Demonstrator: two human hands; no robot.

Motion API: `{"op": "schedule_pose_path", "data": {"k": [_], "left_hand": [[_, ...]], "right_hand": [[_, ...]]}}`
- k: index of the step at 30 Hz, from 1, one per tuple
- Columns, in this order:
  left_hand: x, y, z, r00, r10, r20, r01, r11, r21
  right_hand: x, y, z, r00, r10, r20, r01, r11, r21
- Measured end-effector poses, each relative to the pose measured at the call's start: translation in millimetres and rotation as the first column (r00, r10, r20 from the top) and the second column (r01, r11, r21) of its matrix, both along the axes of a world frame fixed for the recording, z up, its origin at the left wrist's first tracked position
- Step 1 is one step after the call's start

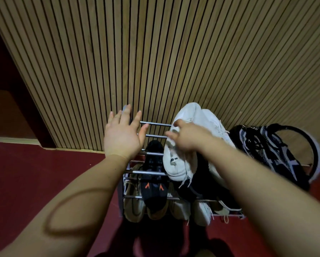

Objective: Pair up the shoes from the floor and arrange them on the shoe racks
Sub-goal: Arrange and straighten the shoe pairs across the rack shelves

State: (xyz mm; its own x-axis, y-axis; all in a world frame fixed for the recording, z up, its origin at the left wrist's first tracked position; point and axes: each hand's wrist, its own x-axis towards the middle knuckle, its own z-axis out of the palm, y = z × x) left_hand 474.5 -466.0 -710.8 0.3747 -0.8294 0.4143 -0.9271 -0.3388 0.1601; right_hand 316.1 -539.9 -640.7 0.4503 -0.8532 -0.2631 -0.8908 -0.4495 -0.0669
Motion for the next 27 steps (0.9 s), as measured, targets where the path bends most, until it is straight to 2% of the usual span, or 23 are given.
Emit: {"op": "schedule_pose_path", "data": {"k": [2, 4, 5, 8, 11, 14, 16, 22, 27], "left_hand": [[0, 0, 0, 1.0, 0.001, 0.011, -0.001, 1.0, -0.026], [0, 1, 1, 1.0, -0.009, 0.011, 0.009, 0.999, -0.049], [0, 0, 1, 1.0, -0.013, 0.011, 0.013, 0.999, -0.05], [1, 0, 1, 1.0, -0.013, 0.024, 0.014, 0.999, -0.043], [2, -2, 0, 1.0, -0.01, 0.016, 0.01, 1.0, -0.028], [2, -3, -3, 1.0, -0.005, 0.023, 0.006, 0.999, -0.043], [2, -3, -4, 1.0, -0.012, 0.024, 0.013, 0.998, -0.06], [4, -3, -3, 1.0, -0.029, 0.0, 0.029, 0.998, -0.052], [4, -1, -2, 0.999, -0.05, -0.002, 0.049, 0.997, -0.053]], "right_hand": [[18, 24, -23, 0.982, -0.048, -0.185, 0.046, 0.999, -0.015], [26, 35, -45, 0.948, -0.056, -0.314, 0.02, 0.993, -0.115], [26, 37, -50, 0.947, -0.056, -0.316, 0.001, 0.986, -0.17], [15, 33, -45, 0.987, 0.009, -0.158, -0.046, 0.972, -0.232], [-18, 23, -27, 0.982, 0.175, -0.074, -0.189, 0.941, -0.28], [-54, 16, -13, 0.914, 0.388, -0.115, -0.403, 0.9, -0.166], [-61, 16, -13, 0.883, 0.445, -0.148, -0.46, 0.884, -0.081], [-35, 24, -30, 0.949, 0.293, -0.116, -0.311, 0.931, -0.191], [-36, 28, -31, 0.953, 0.265, -0.144, -0.29, 0.936, -0.198]]}}
